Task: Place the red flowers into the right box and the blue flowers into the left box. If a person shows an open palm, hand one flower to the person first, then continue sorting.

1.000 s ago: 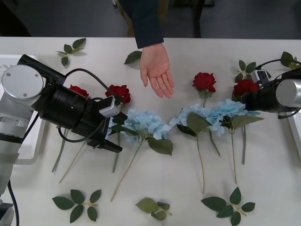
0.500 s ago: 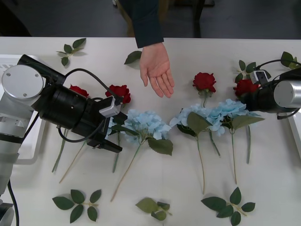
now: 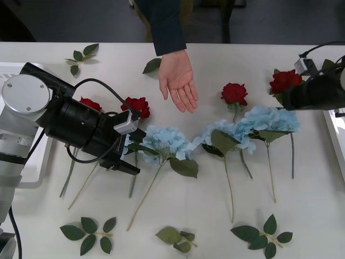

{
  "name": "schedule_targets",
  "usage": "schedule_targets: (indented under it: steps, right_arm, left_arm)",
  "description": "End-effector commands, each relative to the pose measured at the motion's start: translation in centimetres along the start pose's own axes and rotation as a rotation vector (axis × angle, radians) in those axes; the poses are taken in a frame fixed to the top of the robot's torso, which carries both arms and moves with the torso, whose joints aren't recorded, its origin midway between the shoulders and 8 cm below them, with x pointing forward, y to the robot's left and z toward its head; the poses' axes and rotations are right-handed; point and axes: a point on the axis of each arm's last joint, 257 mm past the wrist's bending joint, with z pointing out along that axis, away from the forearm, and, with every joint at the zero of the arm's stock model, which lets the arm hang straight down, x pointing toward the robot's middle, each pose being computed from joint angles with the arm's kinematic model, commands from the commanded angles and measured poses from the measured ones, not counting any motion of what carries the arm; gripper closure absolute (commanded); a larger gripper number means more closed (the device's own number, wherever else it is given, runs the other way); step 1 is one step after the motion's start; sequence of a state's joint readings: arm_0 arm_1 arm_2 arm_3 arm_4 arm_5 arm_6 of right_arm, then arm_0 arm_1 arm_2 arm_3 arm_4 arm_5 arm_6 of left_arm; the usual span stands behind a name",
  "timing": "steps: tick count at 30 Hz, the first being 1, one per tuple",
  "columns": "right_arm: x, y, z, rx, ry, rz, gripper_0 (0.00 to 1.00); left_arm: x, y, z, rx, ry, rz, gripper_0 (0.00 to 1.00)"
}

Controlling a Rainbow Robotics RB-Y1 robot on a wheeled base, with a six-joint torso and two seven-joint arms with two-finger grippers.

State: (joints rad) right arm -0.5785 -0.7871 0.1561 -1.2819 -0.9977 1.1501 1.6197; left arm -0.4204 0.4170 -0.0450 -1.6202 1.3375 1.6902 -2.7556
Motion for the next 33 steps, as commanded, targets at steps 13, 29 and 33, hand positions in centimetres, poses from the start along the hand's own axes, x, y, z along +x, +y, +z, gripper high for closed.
schedule_targets:
  steps: [13,29,33]
  right_arm:
    - [-10.2,3.7,-19.7,-0.381,-0.237,-0.03,1.0]
    - [-10.6,18.6,-21.7,-0.443,-0.649,-0.251,1.0]
    - [-10.5,21.8,-21.2,-0.43,-0.722,-0.293,1.0]
  left_arm:
    - [-1.2,0.7,-0.6,-0.011,-0.004,-0.018,0.0]
    - [-1.2,0.7,-0.6,-0.011,-0.004,-0.018,0.0]
    - [-1.2,0.7,-0.6,-0.011,-0.004,-0.018,0.0]
